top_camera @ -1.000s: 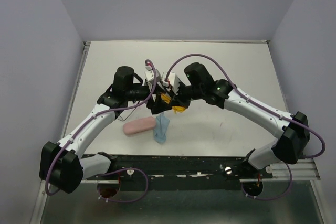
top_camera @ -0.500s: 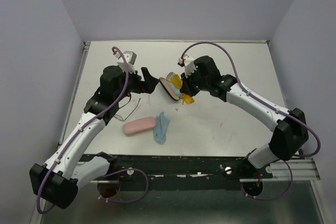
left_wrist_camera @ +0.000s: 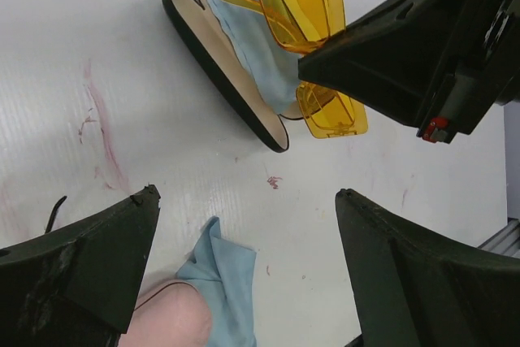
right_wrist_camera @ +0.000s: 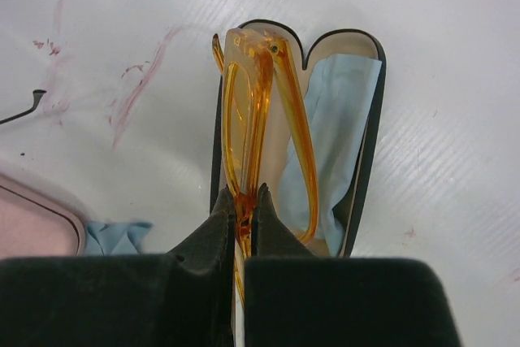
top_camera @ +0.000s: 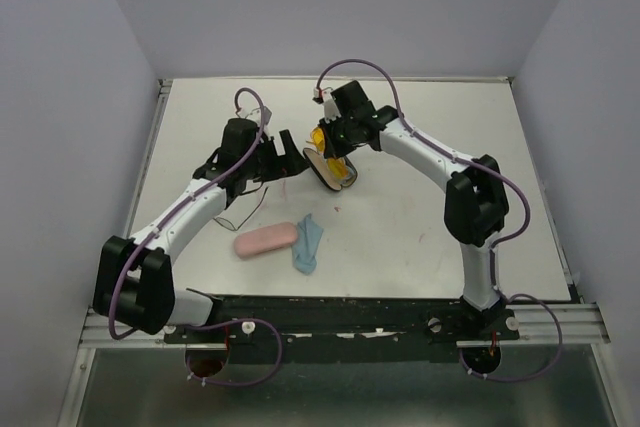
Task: Organize the sunglasses
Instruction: Place the sunglasses in the sunglasses case.
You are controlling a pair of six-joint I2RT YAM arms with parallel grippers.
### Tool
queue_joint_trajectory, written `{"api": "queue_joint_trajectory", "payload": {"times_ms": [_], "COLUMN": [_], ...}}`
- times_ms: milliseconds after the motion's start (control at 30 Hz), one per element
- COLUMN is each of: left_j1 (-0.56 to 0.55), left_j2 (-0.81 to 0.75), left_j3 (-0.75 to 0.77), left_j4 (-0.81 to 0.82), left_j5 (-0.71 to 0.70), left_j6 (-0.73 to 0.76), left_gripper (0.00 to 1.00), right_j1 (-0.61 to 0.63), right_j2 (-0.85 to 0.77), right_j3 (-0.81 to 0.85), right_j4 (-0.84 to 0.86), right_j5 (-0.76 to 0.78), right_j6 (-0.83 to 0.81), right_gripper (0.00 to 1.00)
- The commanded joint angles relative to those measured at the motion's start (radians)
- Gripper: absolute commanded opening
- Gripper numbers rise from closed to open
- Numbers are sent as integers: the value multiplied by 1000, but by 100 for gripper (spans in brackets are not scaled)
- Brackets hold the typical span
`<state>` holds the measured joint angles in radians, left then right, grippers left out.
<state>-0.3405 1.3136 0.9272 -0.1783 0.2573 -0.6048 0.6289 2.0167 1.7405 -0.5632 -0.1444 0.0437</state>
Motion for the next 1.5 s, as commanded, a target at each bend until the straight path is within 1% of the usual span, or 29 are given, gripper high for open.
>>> {"api": "queue_joint_trajectory", "payload": {"times_ms": [0,133,200,333,500,633,700,833,933,1033,1300,1467], "left_j1": [5,8,9,11,11,11,12,12,12,12,11,12], "left_j2": [79,125,142,177,217,243,254,272,282,292,325,337], "left_j3": [36,51,56,73,94,114,125,142,148,157,171,165], "left_j4": [51,62,68,63,65,63,60,51,51,49,53,43], "left_j5": [92,125,141,151,165,178,181,186,186,192,201,189], "left_j6": [-12,-13,-16,-20,-26,-27,-29,-27,-27,-27,-47,-64], "left_gripper": [99,99,99,99,99,99,99,99,99,99,99,99], "right_j1": [-9,-14,-17,-40,-47,-60,-63,-66,-67,-67,-69,-67], "right_j2": [95,140,158,194,224,244,251,255,255,254,211,145], "right_j3": [111,151,162,175,195,212,220,228,232,234,186,108], "right_j4": [-107,-107,-110,-121,-132,-132,-132,-129,-130,-132,-107,-32], "right_j5": [-41,-112,-93,-110,-127,-124,-101,-77,-66,-60,-32,0], "right_j6": [-5,2,11,16,7,16,25,28,19,18,31,48], "right_gripper": [6,6,7,7,11,11,16,35,45,47,46,48]}}
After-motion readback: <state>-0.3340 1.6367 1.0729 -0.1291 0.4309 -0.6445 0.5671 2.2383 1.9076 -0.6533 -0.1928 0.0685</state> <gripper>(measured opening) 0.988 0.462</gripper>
